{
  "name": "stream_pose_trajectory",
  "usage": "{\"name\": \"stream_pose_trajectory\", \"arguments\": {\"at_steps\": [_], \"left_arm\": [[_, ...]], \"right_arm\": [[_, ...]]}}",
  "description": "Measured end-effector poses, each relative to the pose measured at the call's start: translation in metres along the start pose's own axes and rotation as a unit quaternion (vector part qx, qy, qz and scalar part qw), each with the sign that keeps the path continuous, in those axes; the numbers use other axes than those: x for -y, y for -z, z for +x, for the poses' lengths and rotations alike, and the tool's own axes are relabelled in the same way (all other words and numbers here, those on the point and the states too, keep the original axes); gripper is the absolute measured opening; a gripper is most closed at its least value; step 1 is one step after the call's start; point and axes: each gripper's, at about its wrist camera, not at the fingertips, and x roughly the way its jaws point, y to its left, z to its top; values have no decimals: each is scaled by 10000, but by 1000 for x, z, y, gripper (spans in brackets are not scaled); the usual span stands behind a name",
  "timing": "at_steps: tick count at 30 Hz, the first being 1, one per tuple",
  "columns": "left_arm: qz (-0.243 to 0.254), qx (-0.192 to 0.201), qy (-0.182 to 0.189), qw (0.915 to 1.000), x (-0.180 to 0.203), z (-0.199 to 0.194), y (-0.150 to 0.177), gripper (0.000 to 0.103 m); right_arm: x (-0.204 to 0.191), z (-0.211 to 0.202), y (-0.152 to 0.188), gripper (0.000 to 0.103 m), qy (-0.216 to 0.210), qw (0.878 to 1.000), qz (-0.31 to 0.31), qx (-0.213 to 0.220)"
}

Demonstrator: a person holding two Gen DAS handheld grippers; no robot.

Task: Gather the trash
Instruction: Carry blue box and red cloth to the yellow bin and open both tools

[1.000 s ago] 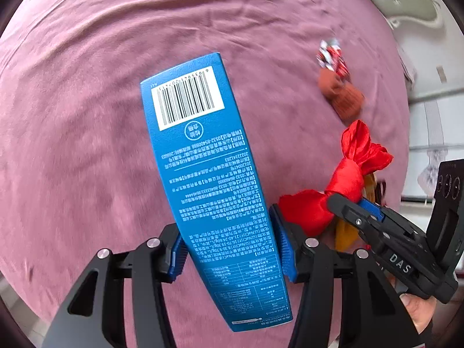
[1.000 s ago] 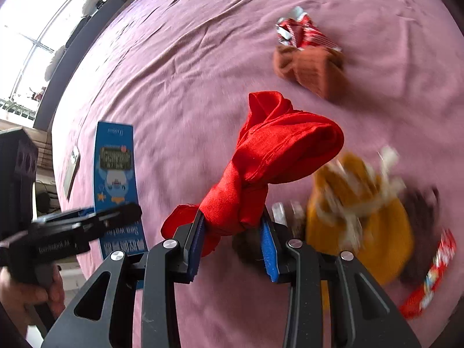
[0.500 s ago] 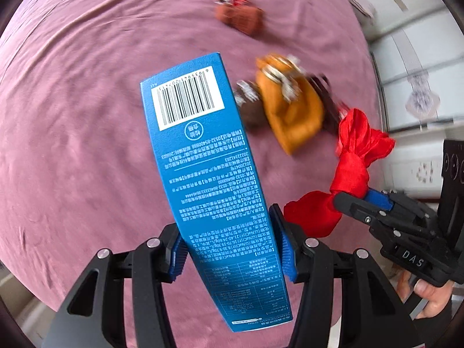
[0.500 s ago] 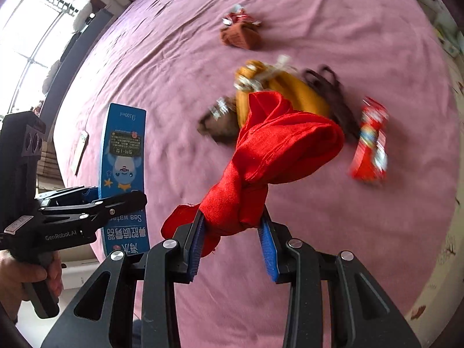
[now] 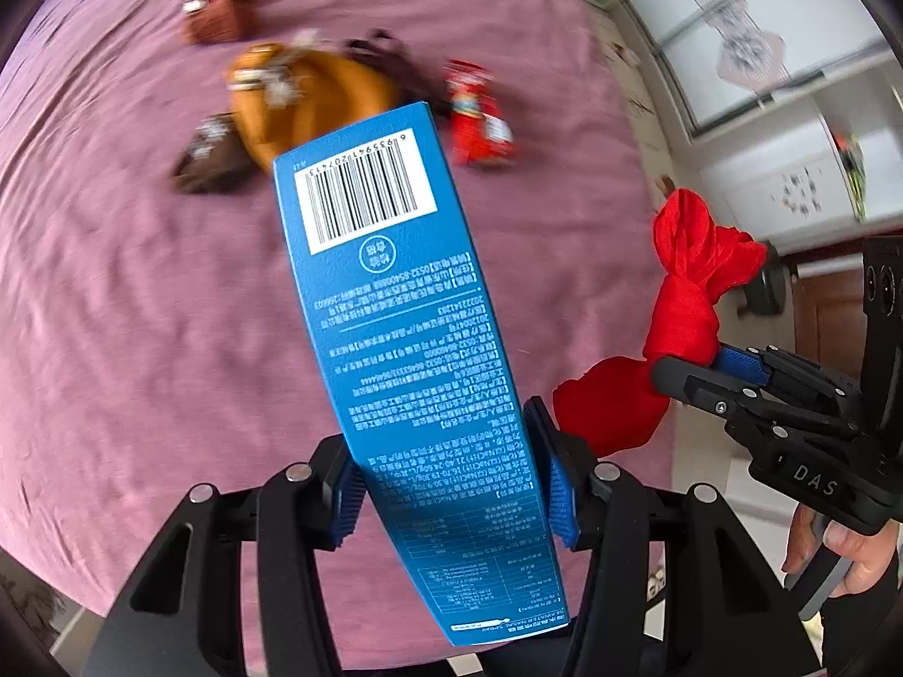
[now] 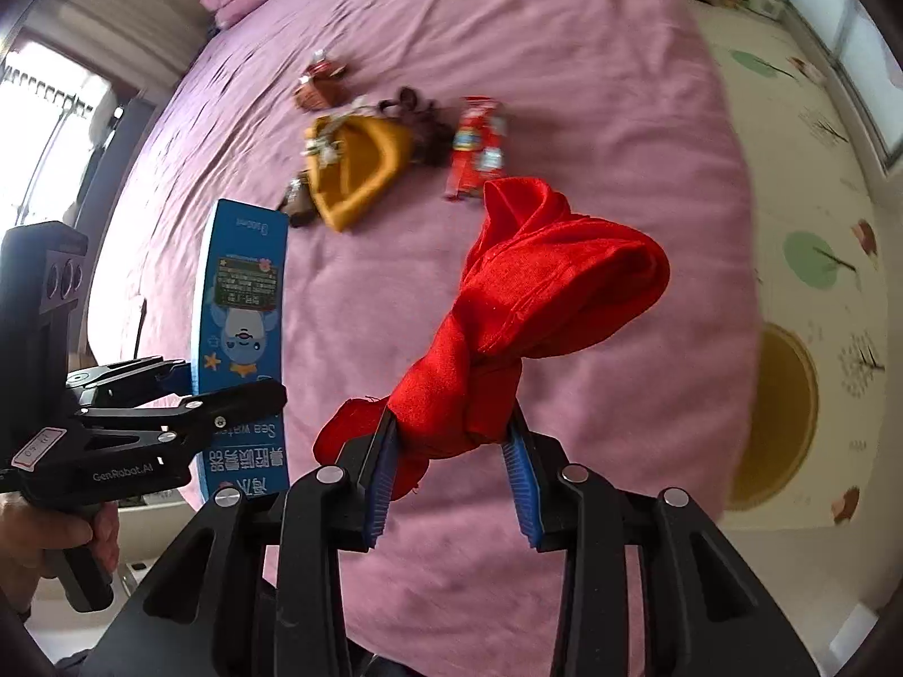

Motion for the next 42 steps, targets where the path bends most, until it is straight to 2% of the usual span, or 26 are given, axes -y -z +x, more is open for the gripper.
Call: {"name": "stream_pose_trajectory", "arguments": {"at_steps": [10, 20, 29, 36, 42], "left_arm": [[741, -247, 113, 9969, 109, 34, -5, 52], [1268, -537, 210, 9903, 191, 69, -21, 52], [1813, -833, 260, 9796, 264, 110, -45, 52], [2254, -1071, 296, 9679, 314, 141, -59, 52], [2414, -1140, 489, 9625, 343, 156, -71, 52]], "right_arm": [[85, -47, 40, 35, 88, 9977, 600, 289], [166, -78, 62, 35, 190, 9917, 1168, 511], [234, -90, 74, 35, 356, 9810, 1776, 696], [282, -95, 88, 35, 511, 9698, 2260, 757], [304, -96, 91, 36, 656, 9663, 2392, 692]]}}
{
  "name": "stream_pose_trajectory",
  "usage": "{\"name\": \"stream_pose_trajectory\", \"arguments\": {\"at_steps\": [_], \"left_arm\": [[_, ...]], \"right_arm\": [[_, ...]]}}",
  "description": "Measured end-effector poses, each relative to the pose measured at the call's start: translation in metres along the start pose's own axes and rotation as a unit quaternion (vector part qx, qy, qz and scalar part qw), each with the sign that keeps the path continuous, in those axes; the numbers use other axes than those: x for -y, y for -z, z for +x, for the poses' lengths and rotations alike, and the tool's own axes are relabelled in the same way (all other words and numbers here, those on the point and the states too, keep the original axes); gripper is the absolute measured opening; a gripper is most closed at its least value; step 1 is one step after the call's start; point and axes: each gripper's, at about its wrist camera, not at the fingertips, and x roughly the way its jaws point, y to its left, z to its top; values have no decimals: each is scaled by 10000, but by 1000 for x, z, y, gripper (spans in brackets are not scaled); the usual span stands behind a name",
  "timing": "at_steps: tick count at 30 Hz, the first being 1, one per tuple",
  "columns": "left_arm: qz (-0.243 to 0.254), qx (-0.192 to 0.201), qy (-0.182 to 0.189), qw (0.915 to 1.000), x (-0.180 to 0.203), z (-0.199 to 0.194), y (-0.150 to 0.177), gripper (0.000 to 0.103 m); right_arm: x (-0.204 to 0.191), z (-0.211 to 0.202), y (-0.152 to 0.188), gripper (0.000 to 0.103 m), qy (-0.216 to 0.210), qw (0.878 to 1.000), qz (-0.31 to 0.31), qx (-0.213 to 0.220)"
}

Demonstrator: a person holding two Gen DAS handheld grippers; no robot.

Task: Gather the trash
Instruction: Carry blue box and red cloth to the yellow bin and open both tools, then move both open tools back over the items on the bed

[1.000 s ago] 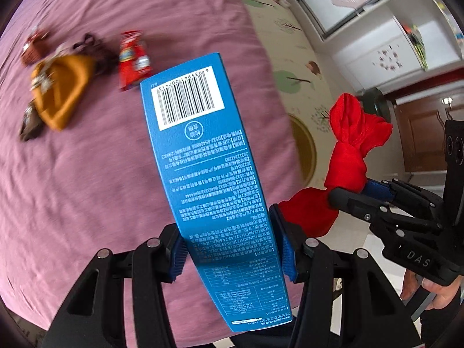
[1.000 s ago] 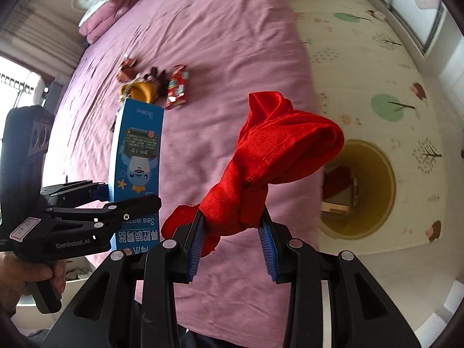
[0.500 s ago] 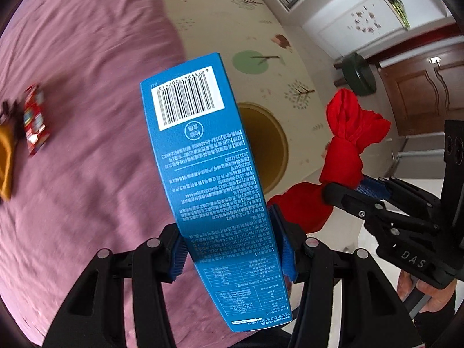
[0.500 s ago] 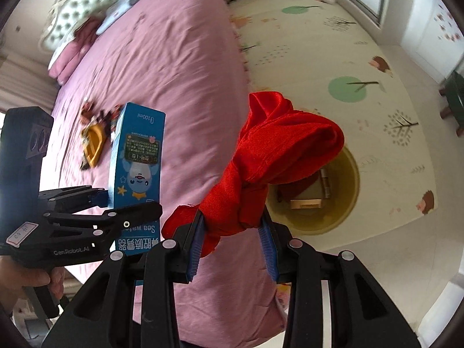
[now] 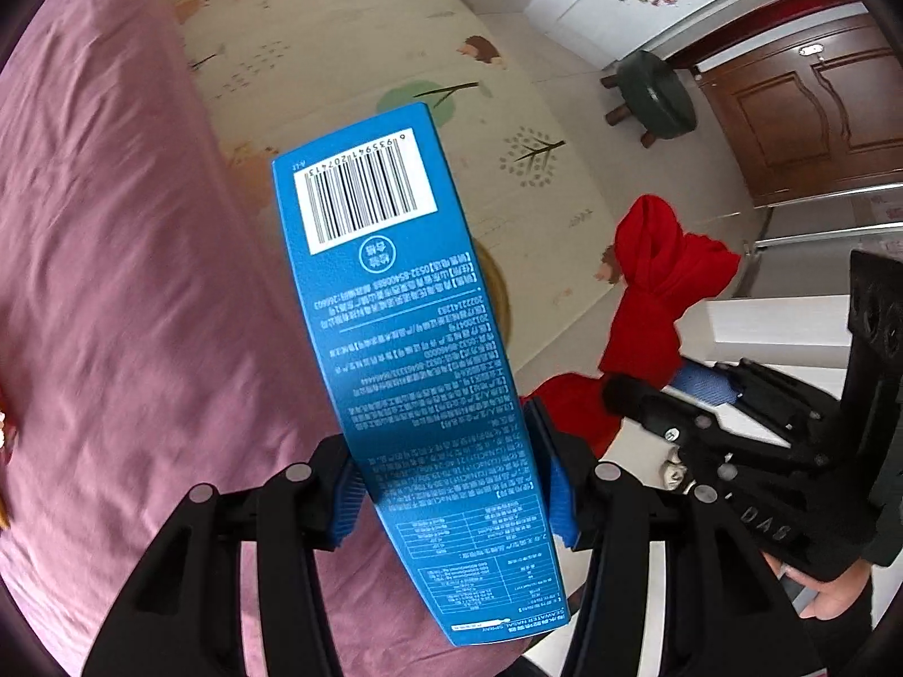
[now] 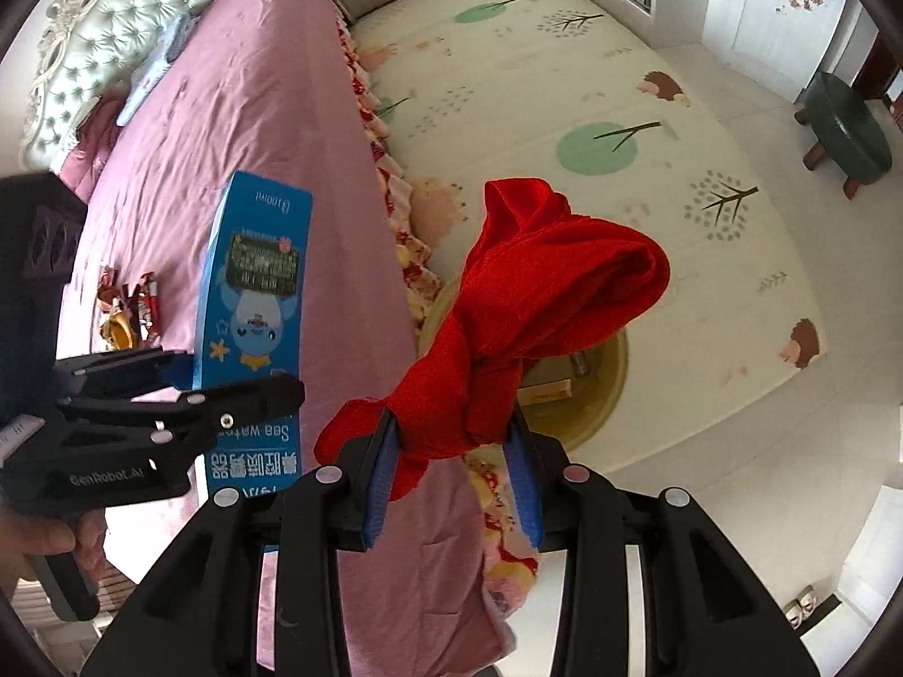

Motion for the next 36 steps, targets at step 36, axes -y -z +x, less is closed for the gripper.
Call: {"name": "stream_pose_trajectory", "arguments": {"at_steps": [36], "left_arm": [[-725, 768, -459, 9933, -83, -84, 75, 91]], "right_arm": [[-118, -16, 6, 46, -263, 9928, -1171, 35]]}}
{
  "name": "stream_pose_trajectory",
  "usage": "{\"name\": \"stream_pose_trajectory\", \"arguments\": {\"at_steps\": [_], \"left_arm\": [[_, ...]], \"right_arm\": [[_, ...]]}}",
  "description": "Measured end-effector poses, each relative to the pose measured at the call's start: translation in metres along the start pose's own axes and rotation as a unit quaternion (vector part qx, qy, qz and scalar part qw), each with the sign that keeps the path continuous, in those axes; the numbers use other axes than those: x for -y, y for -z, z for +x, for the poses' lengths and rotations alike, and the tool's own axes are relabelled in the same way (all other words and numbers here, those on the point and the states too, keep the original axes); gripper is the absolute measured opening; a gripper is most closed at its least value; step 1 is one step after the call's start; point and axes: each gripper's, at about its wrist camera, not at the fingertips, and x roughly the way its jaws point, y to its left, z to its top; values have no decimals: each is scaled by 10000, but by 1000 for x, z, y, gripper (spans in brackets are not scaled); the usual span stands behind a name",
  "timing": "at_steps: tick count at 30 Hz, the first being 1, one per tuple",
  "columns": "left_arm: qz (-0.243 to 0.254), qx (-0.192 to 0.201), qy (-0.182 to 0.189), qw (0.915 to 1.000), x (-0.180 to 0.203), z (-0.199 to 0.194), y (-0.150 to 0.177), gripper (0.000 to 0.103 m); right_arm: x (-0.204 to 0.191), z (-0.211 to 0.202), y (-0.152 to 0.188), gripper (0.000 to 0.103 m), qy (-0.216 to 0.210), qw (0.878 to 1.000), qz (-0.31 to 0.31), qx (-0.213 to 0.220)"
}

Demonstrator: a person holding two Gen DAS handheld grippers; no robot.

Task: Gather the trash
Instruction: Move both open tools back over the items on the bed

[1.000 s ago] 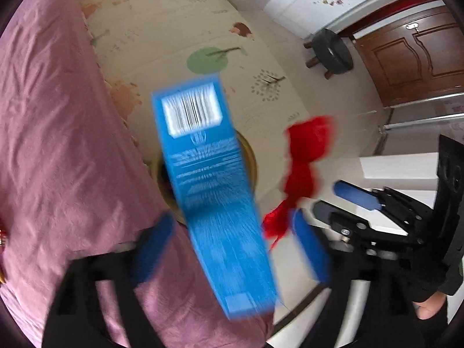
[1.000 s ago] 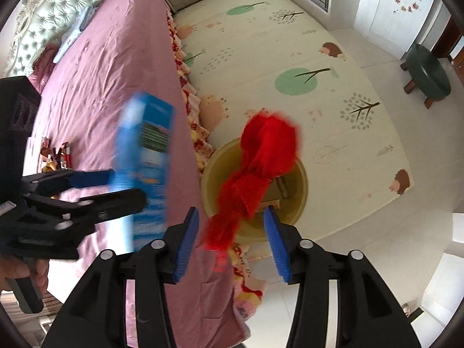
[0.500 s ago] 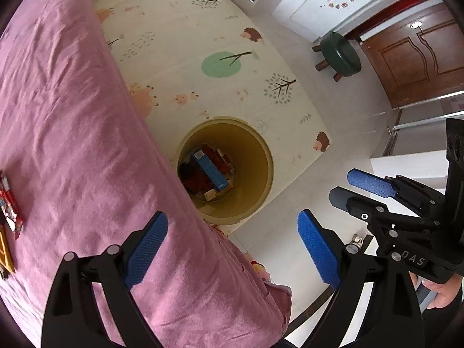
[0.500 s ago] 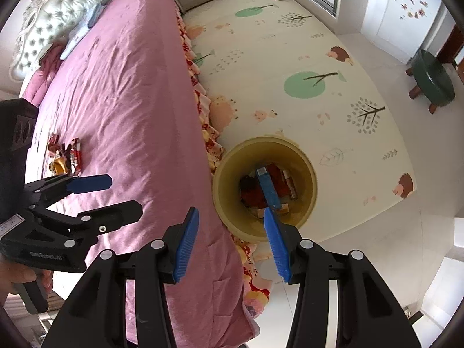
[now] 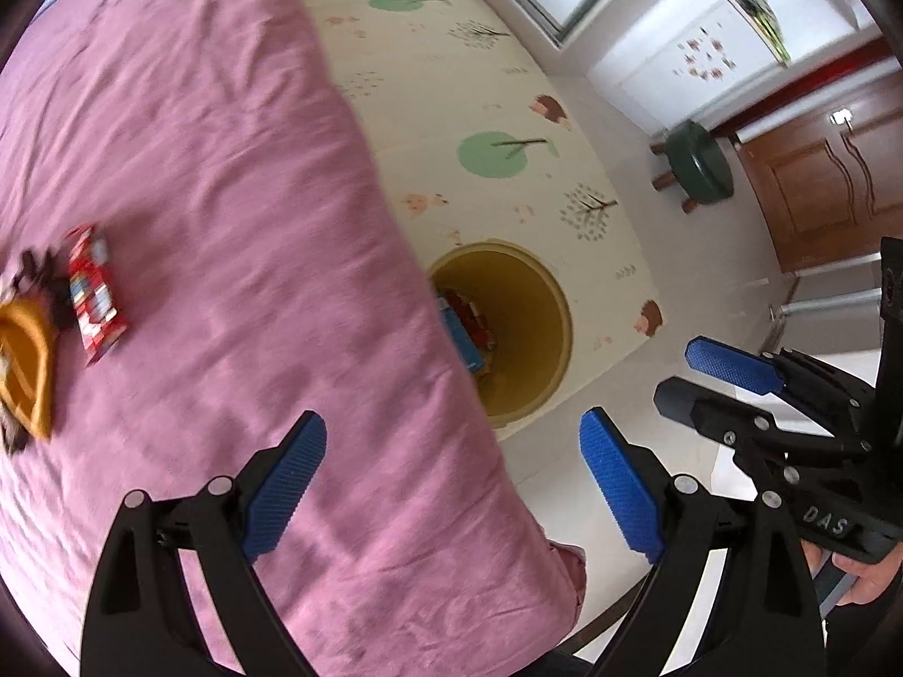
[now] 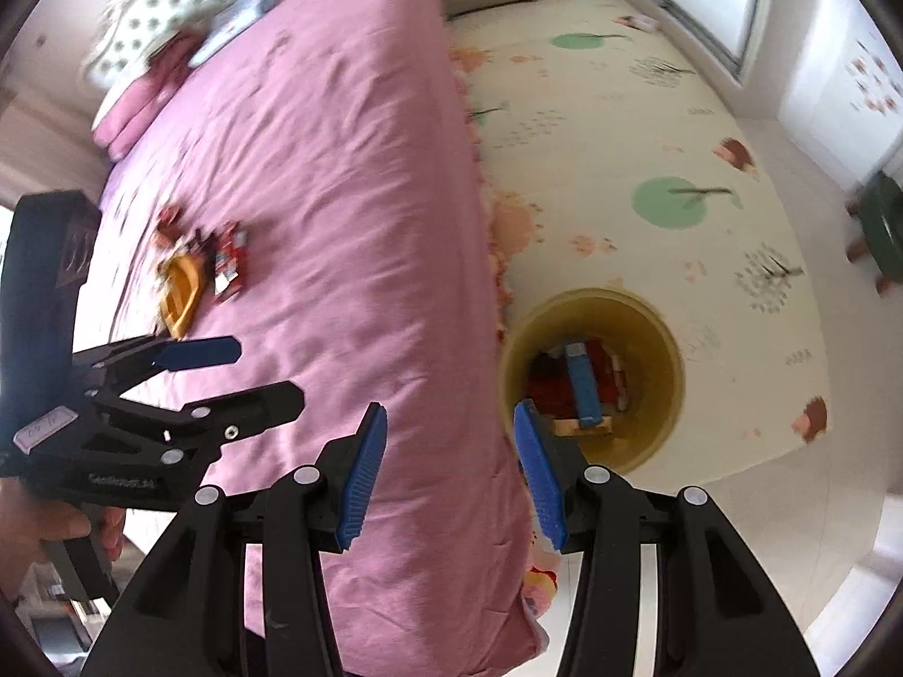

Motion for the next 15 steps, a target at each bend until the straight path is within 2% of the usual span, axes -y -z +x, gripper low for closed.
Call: {"name": "stream_pose_trajectory", "arguments": {"at_steps": [10, 15], "left_arm": [[-1029, 411, -252, 9935, -78, -39, 39, 91], [-1453, 537, -375, 9872, -117, -52, 57, 91]], "right_arm": [[-96, 27, -6, 46, -428, 9922, -1141, -273], [-131, 41, -10, 46, -519, 9880, -1401, -385]]}}
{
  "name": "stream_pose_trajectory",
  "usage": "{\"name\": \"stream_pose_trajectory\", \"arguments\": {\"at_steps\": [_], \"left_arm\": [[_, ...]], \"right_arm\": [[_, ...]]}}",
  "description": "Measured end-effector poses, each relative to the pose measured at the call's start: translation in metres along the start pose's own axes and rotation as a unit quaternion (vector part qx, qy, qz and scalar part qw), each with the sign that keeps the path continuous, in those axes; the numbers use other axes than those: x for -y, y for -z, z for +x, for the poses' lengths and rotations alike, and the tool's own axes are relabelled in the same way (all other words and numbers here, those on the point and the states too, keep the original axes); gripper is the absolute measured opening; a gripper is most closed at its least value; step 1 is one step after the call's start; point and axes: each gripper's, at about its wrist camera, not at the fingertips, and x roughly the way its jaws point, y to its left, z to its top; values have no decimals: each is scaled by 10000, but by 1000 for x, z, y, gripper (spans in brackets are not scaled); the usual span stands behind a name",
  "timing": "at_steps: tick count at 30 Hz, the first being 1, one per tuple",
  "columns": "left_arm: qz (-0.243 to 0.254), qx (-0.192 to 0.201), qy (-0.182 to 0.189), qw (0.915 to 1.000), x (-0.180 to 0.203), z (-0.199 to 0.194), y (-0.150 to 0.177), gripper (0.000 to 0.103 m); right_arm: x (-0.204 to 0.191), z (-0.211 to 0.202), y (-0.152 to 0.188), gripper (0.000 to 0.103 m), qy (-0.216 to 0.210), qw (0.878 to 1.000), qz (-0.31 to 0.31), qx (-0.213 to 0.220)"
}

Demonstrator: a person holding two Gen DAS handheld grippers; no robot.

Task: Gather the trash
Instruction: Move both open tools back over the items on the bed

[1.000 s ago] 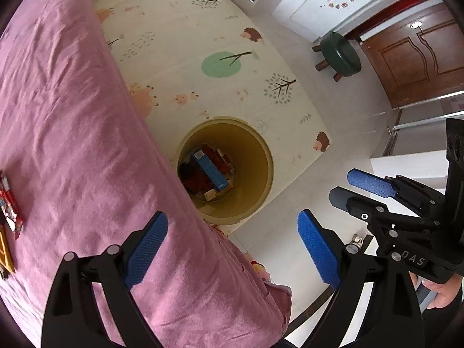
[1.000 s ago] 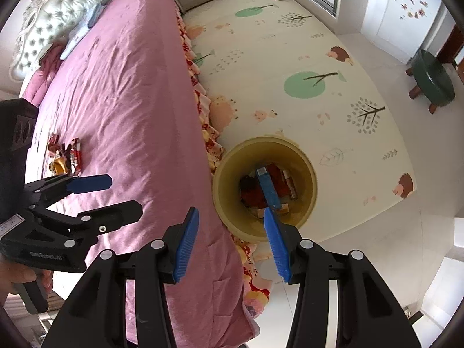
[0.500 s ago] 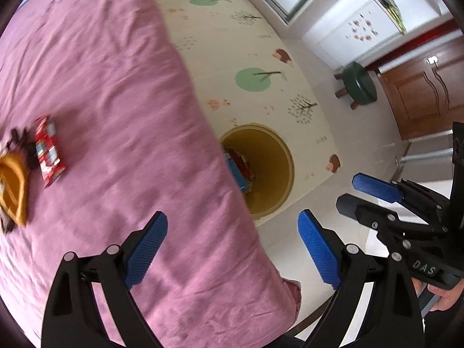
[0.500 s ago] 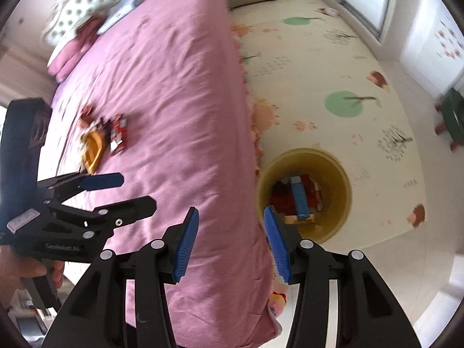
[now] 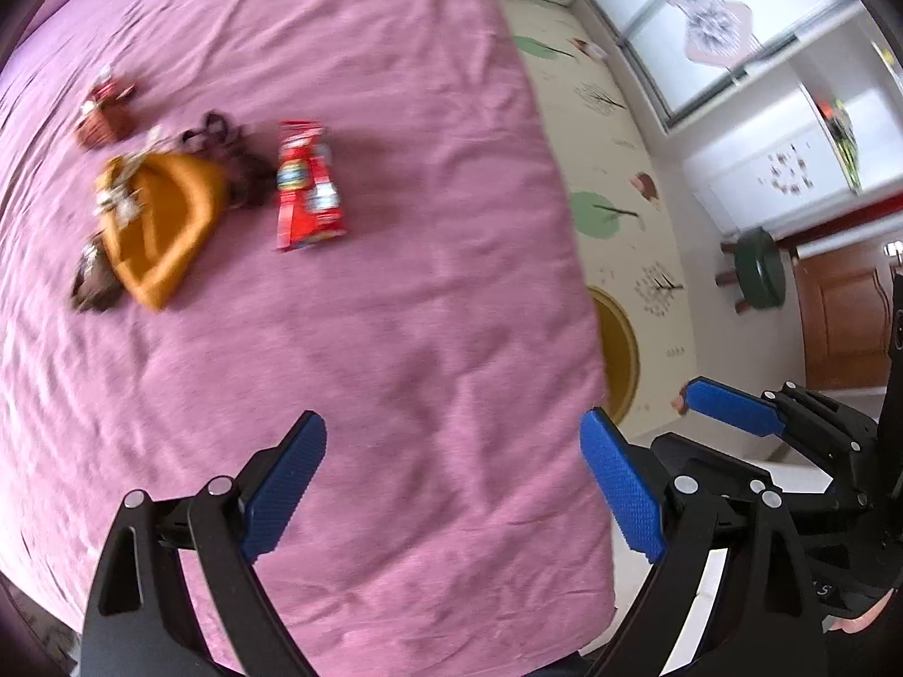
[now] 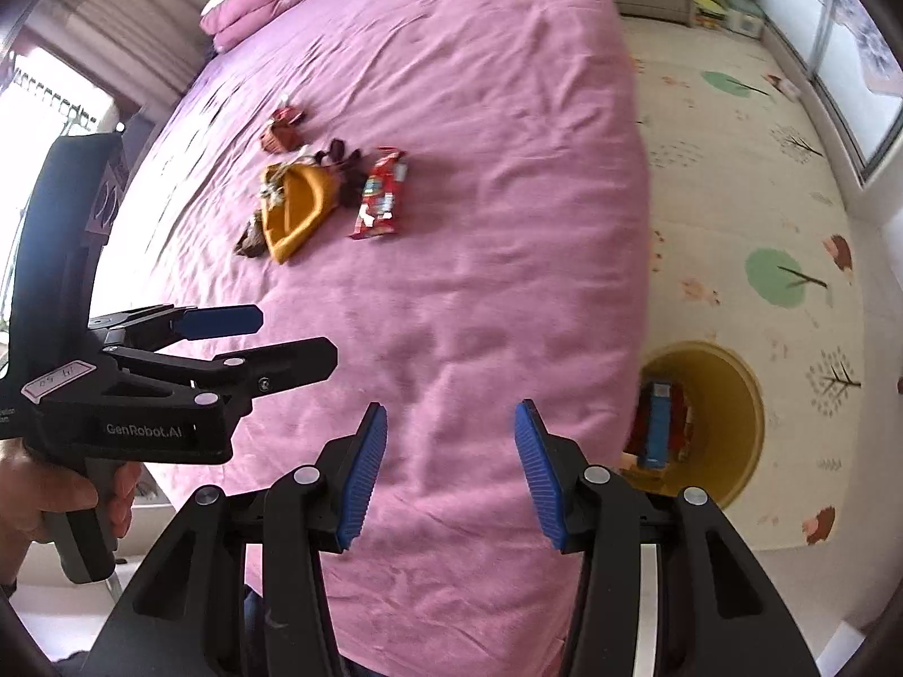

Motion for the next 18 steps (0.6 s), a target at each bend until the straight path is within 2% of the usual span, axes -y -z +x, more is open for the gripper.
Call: {"name": "stream_pose_trajectory", "arguments": {"at_steps": [8, 18], "left_arm": [[-918, 106, 220, 9955, -75, -5, 3, 91], [-1556, 42, 213, 9876, -150, 5, -20, 91]], "right_arm": [[-42, 33, -29, 46, -102, 9995, -221, -182], [-70, 73, -74, 46, -86, 9989, -254, -390]]}}
